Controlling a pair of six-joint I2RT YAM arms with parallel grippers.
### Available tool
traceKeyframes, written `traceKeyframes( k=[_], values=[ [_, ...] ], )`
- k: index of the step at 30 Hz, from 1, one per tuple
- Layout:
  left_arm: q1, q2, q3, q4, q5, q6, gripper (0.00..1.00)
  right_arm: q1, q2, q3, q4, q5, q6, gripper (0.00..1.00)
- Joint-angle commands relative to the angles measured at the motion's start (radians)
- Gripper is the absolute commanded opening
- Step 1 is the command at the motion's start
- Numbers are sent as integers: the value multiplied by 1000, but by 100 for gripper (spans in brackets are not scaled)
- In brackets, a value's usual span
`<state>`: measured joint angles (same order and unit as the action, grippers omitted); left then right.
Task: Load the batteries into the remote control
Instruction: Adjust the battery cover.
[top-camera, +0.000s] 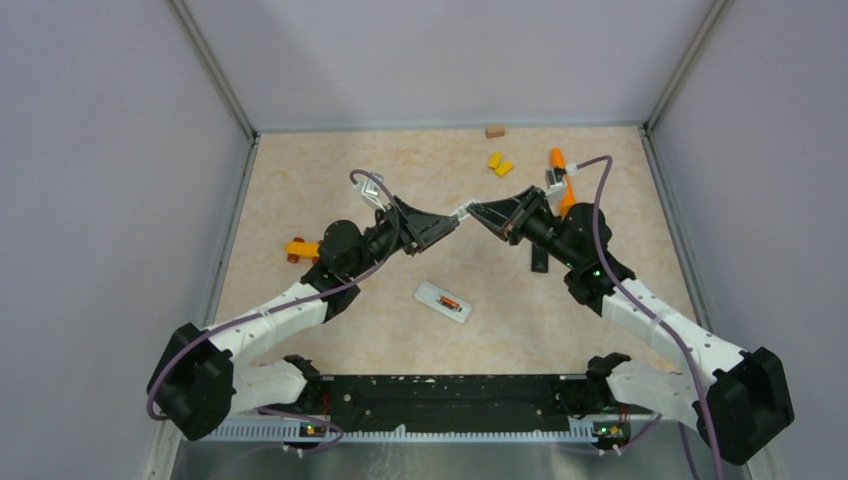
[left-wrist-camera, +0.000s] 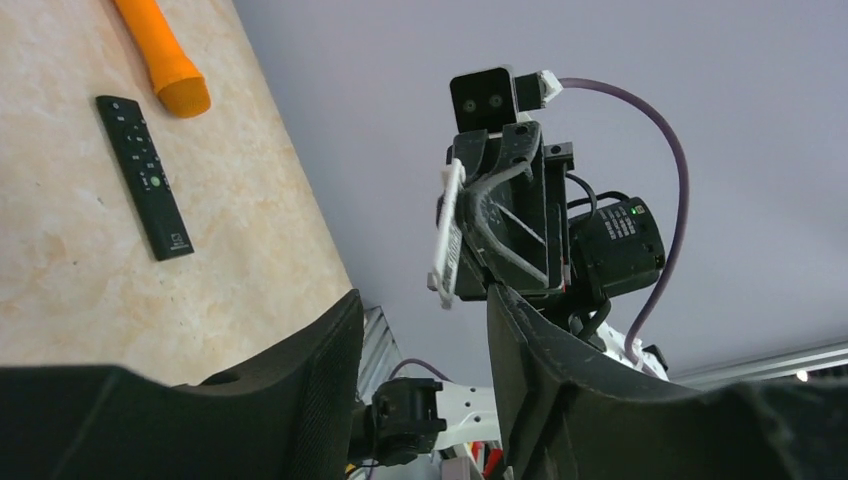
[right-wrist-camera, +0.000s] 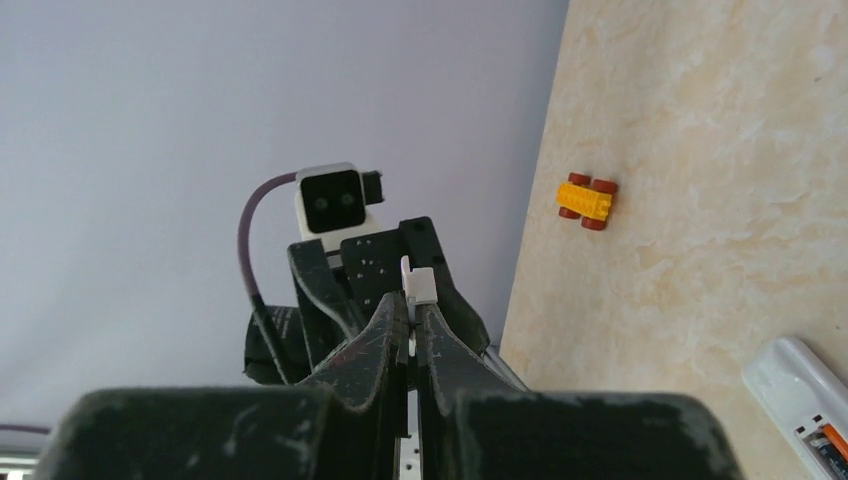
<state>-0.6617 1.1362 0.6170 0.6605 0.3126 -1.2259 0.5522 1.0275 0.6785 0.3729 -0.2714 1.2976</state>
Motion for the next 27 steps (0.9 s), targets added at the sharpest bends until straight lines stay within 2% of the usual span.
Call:
traceKeyframes(
  k=[1,5,12,13,15,16,18,19,21,27],
  values=[
    [7,54,39,162,10,-93,49,-3,-21,-3,76,-64,27,0],
    [14,84,36,221,23,-124,32,-3,-20,-13,83,-88,41,0],
    [18,73,20,229,31,-105,3,-3,-30,-19,51,-91,16,0],
    [18,73,20,228,36,-100,0,-3,-30,-20,51,-93,14,0],
    [20,72,21,225,54,-84,0,-3,-29,-15,36,-101,-8,2],
    [23,72,26,216,75,-63,0,-3,-29,-3,-3,-104,-44,19],
    [43,71,42,176,156,-10,0,-3,-37,30,-94,-106,-122,60],
    [58,70,52,145,202,17,0,-5,-41,43,-136,-106,-175,69],
    [92,64,63,87,287,77,0,-10,-56,67,-215,-110,-287,76],
    [146,59,93,-90,515,236,0,-19,-71,121,-369,-227,-548,76]
  ],
)
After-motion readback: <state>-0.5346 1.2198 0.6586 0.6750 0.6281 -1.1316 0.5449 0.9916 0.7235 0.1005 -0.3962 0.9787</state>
